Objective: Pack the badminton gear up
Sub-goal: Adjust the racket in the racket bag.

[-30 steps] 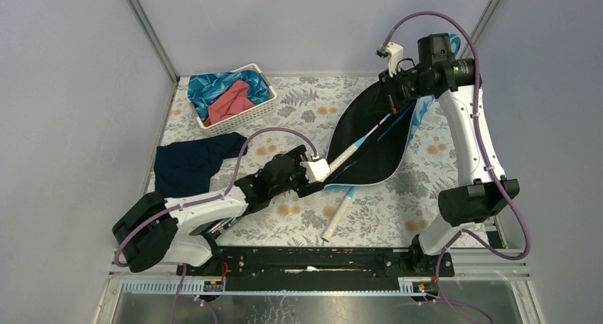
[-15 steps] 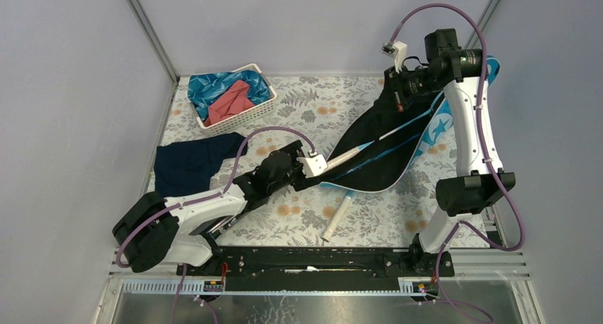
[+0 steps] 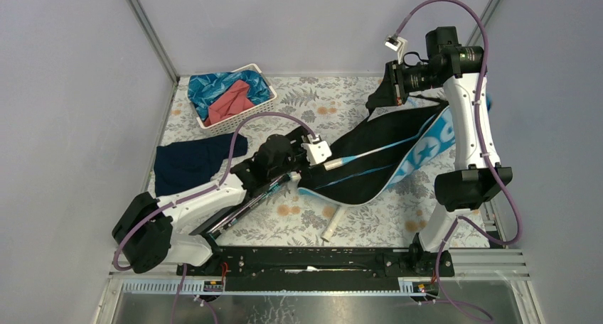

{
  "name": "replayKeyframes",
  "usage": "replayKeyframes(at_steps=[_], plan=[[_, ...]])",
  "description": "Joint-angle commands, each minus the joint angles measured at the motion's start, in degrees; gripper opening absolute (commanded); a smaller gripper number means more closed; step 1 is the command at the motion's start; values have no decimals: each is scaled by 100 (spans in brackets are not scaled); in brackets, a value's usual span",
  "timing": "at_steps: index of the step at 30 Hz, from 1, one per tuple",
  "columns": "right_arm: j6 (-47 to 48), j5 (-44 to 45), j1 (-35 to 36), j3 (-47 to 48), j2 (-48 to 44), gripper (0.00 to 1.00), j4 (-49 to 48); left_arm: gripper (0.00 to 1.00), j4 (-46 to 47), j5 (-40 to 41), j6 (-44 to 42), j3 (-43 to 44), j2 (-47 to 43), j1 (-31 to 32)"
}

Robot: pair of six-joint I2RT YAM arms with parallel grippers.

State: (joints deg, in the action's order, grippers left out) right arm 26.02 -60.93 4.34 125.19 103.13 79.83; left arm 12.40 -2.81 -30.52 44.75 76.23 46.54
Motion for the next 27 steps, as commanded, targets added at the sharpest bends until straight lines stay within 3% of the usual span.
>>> replayKeyframes(at_steps=[1, 6, 12, 15, 20, 24, 27], plan=[[-632, -649, 17, -39, -250, 0, -639, 97, -553, -989, 223, 460, 37, -24], [-1232, -615, -2, -505, -572, 0, -1531, 99, -1123, -1598, 338, 793, 126, -57], [-1296, -482, -7, -737, -682, 0, -1767, 99, -1776, -2223, 493, 1162, 147, -161], [-1491, -447, -5, -1321, -950, 0, -2316, 99, -2101, -2472, 591, 1336, 147, -209], [-1618, -362, -8, -2378, -1433, 0, -3190, 99, -2620, -2395, 237, 1460, 107, -320], [-1332, -262, -3, -2551, -1366, 0, -3128, 99, -3013, -2331, -315, 1440, 140, -474], [-1130, -247, -11, -2536, -1312, 0, -3013, 99, -3047, -1971, -198, 1460, 351, -497]])
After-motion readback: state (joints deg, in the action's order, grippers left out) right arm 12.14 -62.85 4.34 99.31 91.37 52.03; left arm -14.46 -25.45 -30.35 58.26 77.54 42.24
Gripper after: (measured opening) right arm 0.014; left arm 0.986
